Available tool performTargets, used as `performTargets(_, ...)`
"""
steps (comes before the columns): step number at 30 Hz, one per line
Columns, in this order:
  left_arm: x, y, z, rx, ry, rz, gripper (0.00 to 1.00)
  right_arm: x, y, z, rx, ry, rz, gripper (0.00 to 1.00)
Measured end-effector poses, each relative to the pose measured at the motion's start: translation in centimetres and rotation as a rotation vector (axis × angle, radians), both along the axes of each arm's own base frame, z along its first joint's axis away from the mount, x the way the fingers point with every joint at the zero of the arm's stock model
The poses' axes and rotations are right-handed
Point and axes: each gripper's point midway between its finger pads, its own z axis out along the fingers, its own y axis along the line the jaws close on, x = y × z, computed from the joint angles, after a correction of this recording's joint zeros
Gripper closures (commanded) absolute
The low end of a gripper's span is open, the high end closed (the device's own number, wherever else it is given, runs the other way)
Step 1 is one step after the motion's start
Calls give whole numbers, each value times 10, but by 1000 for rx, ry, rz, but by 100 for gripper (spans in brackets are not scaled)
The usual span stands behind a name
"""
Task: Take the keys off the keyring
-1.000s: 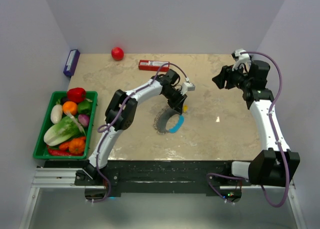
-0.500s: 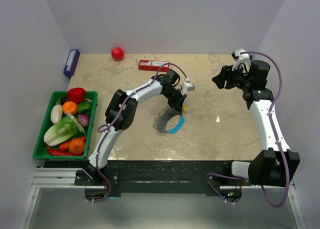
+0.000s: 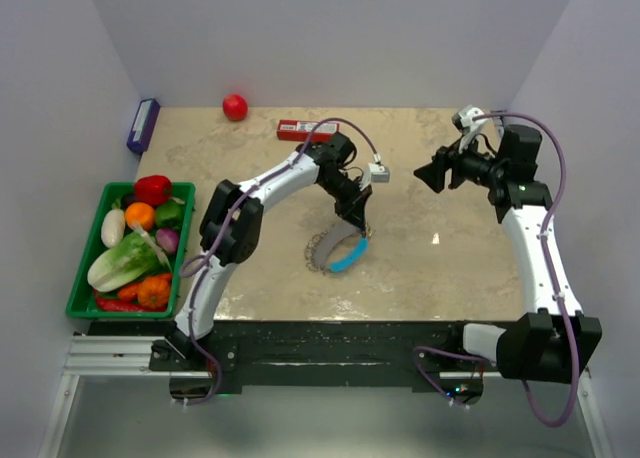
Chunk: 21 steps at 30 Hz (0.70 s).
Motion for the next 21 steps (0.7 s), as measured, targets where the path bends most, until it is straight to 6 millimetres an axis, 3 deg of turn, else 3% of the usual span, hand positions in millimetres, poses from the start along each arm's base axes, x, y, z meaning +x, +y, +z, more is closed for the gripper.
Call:
performTargets(4,-15,1,48,-100,-25,-67,100,-23,10,19,-25,-87,100,23)
performTargets(8,-34,6,89,-185,-36,-129,100,-50,23,40,-42,-181,220,22)
performTargets(17,-68,20,136,-291,-5,-240,100,-112,41,75,-164,-392,478,17)
performTargets(21,-79,27,160,-332,-38,-263,100,-135,45,67,-199,-420,558,15)
